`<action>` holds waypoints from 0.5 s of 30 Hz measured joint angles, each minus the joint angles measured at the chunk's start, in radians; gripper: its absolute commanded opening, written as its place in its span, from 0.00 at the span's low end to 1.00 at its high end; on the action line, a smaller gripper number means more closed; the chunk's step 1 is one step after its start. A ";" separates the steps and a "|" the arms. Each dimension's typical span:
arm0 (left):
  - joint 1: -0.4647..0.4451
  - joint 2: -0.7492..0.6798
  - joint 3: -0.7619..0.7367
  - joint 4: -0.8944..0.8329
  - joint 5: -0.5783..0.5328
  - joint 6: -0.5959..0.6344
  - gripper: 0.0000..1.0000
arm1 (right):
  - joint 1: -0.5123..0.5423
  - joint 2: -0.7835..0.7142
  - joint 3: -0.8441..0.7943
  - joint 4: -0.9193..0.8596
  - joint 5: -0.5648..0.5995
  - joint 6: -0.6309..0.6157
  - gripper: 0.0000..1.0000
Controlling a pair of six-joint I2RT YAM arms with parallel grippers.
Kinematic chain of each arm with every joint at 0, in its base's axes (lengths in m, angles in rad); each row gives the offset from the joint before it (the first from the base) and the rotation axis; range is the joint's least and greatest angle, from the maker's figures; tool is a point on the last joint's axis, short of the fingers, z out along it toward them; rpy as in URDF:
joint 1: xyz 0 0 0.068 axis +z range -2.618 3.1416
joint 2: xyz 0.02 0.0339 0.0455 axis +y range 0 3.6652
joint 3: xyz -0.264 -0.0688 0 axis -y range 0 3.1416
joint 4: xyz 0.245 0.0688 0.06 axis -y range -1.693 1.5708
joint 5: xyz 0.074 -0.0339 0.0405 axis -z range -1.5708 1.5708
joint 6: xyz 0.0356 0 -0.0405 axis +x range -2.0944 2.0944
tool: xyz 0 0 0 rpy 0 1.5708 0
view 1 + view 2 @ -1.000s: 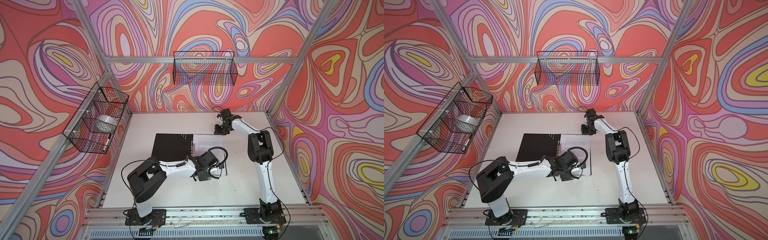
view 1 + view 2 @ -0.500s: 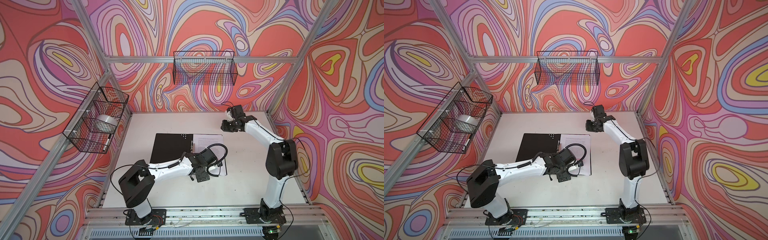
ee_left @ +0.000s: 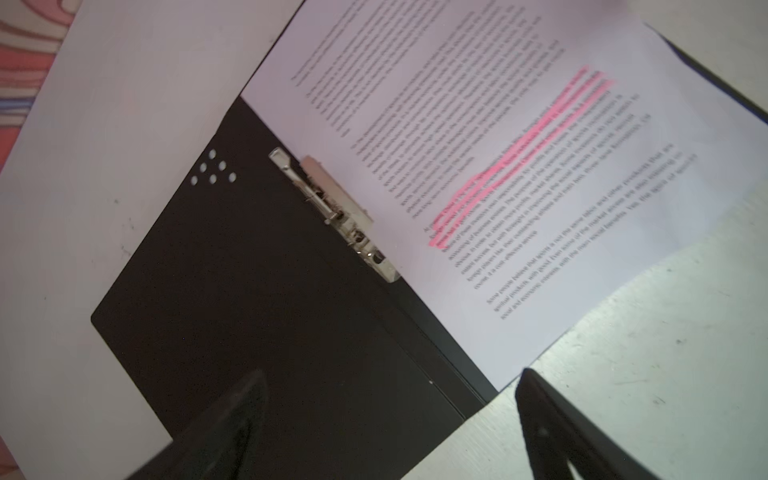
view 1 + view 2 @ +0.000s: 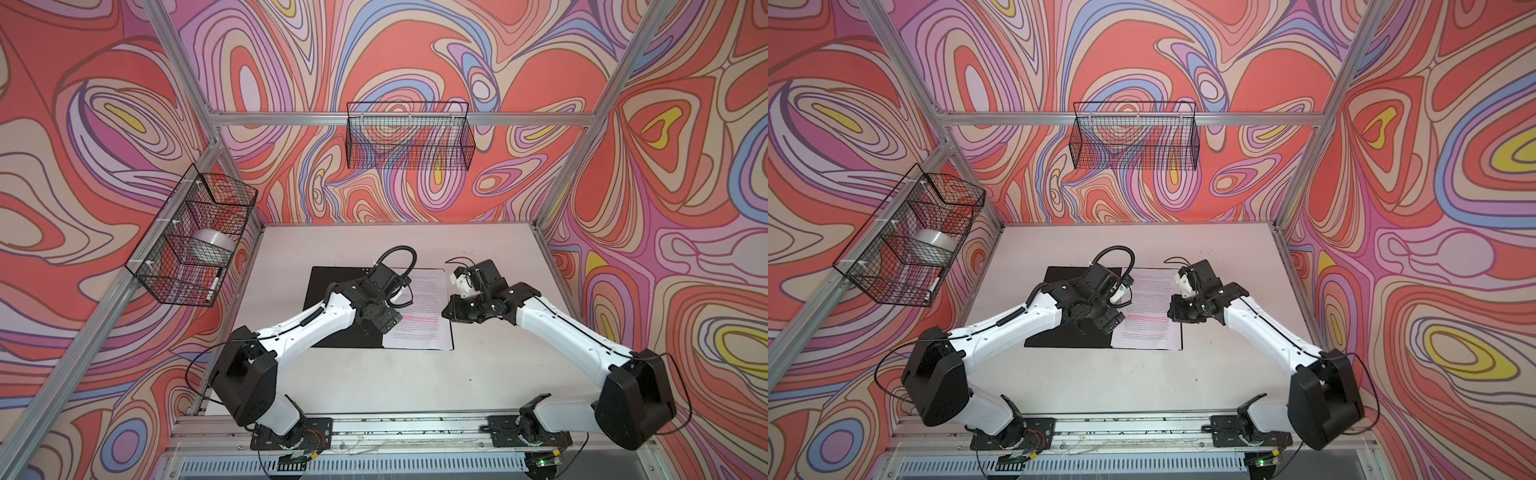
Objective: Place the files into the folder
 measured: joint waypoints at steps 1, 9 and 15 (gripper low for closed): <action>0.035 0.013 0.023 -0.002 0.011 -0.024 0.94 | 0.002 -0.027 -0.025 0.000 -0.013 0.019 0.13; 0.161 0.093 0.142 -0.048 0.100 -0.140 0.94 | 0.006 -0.017 -0.126 -0.023 -0.002 0.099 0.20; 0.172 0.097 0.164 -0.079 0.139 -0.162 0.94 | 0.000 0.072 -0.100 -0.020 0.115 0.131 0.28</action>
